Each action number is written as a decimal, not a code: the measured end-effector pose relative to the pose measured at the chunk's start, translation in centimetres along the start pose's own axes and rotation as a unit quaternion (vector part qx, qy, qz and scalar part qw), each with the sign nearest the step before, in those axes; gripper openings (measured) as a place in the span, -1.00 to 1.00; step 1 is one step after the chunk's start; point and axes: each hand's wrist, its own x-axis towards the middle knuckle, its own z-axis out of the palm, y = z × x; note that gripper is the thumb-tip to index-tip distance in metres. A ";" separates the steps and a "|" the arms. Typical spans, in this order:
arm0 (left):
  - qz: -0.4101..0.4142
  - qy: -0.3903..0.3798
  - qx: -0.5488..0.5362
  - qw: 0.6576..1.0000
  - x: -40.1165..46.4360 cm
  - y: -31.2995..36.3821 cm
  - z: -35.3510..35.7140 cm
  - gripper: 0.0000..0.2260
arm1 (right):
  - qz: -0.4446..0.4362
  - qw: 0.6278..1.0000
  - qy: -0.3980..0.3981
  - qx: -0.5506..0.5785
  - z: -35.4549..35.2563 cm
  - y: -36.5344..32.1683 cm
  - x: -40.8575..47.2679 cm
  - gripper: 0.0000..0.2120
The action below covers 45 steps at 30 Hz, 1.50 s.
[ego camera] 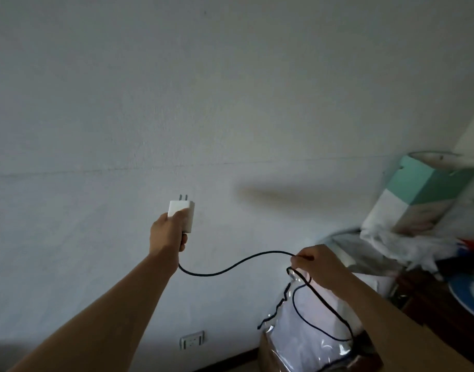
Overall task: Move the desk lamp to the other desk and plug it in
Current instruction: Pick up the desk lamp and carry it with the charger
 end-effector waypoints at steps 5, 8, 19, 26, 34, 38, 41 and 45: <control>0.043 -0.085 0.002 0.995 -3.1 1.6 3.8 -0.88 | 0.001 0.996 0.066 0.059 -5.5 -0.4 -0.9 -0.71; 0.067 -0.154 0.036 0.985 -5.8 2.1 7.6 -0.88 | -0.022 0.991 0.077 0.110 -8.0 -0.9 -1.9 -0.71; 0.075 -0.313 0.078 0.944 -14.9 2.9 20.0 -0.86 | -0.089 0.967 0.092 0.221 -18.2 -0.1 -5.4 -0.69; 0.106 -0.322 0.087 0.937 -19.2 3.6 25.8 -0.82 | -0.126 0.937 0.125 0.300 -23.2 1.7 -7.0 -0.69; 0.101 -0.287 0.008 0.953 -21.8 3.6 28.9 -0.71 | -0.133 0.916 0.132 0.354 -25.1 4.4 -7.5 -0.85; 0.120 -0.246 0.003 0.962 -21.3 4.5 29.1 -0.74 | -0.051 0.946 0.066 0.314 -24.4 6.6 -7.7 -0.74; 0.126 -0.236 -0.028 0.963 -20.8 5.5 29.3 -0.70 | -0.008 0.961 -0.016 0.276 -22.7 7.7 -8.1 -0.65; 0.134 -0.228 -0.027 0.964 -20.2 6.3 29.5 -0.73 | -0.038 0.965 -0.051 0.254 -20.3 7.6 -7.9 -0.72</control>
